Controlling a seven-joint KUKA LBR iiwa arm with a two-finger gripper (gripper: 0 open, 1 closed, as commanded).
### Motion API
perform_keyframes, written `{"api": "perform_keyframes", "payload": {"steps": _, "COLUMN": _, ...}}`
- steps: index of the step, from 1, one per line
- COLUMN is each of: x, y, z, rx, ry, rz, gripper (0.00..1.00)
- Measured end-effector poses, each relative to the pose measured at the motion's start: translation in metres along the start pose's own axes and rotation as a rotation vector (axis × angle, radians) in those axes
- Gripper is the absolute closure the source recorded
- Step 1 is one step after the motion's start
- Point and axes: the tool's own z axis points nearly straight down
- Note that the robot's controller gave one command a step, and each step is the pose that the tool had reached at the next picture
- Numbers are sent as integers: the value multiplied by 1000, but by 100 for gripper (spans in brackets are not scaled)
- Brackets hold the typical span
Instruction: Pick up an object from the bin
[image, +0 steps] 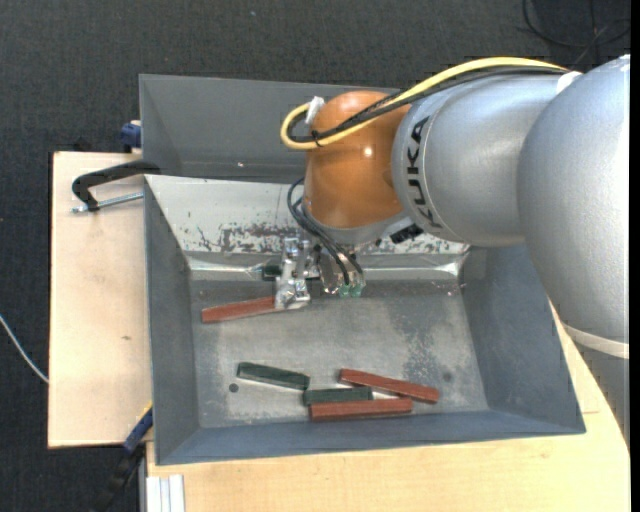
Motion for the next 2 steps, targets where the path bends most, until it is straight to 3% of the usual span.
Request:
{"api": "perform_keyframes", "payload": {"steps": 1, "x": 2, "y": -4, "z": -69, "rx": 0, "ry": -2, "rz": 11, "gripper": 100}}
{"api": "perform_keyframes", "payload": {"steps": 2, "x": -2, "y": -3, "z": -73, "rx": -2, "ry": -16, "rz": 48, "gripper": 100}}
